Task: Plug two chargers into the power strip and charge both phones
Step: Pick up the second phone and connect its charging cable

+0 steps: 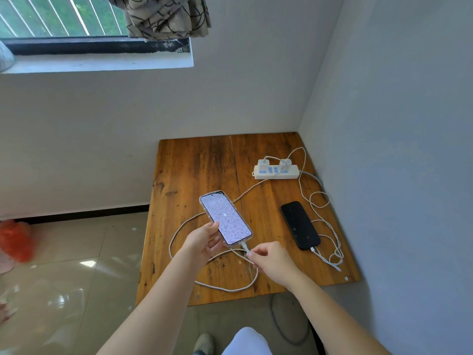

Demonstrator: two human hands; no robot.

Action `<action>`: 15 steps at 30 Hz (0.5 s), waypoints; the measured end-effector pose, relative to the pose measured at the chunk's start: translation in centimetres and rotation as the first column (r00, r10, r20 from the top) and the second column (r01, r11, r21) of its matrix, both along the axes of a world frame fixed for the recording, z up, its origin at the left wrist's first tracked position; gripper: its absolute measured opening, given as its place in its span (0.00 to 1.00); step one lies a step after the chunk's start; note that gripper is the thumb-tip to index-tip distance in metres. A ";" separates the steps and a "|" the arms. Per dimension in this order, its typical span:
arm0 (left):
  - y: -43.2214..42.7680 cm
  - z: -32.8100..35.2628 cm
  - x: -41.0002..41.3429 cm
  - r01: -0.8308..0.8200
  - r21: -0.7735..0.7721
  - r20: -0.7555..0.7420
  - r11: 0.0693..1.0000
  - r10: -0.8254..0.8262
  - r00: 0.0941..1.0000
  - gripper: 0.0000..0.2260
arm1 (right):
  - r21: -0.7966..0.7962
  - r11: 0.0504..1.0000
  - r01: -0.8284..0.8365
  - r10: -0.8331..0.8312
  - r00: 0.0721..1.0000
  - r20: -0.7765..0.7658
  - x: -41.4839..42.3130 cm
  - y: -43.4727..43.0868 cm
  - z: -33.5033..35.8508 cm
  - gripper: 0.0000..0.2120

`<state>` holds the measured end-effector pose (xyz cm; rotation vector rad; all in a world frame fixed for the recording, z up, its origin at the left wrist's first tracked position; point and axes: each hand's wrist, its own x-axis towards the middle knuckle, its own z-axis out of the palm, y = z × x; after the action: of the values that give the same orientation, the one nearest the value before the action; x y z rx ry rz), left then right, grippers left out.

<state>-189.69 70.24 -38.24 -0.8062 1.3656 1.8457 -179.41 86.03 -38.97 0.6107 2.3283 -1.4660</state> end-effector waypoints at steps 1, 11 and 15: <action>0.1 -0.1 -0.4 -0.007 -0.011 -0.002 1.000 0.007 1.000 0.12 | 0.049 0.998 -0.038 0.038 0.999 0.001 -0.3 0.0 -0.1 0.06; 0.2 -2.6 -4.1 0.002 -0.080 0.010 0.997 -0.002 1.000 0.17 | 0.192 0.966 -0.170 0.152 0.983 0.103 -3.5 -0.4 -1.4 0.10; 0.0 -3.7 -4.7 0.023 -0.064 0.016 0.998 -0.022 1.000 0.17 | 0.188 0.970 -0.151 0.126 0.982 0.138 -3.9 -0.8 -2.2 0.10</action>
<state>-194.40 70.22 -41.95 -0.8320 1.4251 1.7831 -183.31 85.23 -41.14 0.5603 2.3818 -1.1108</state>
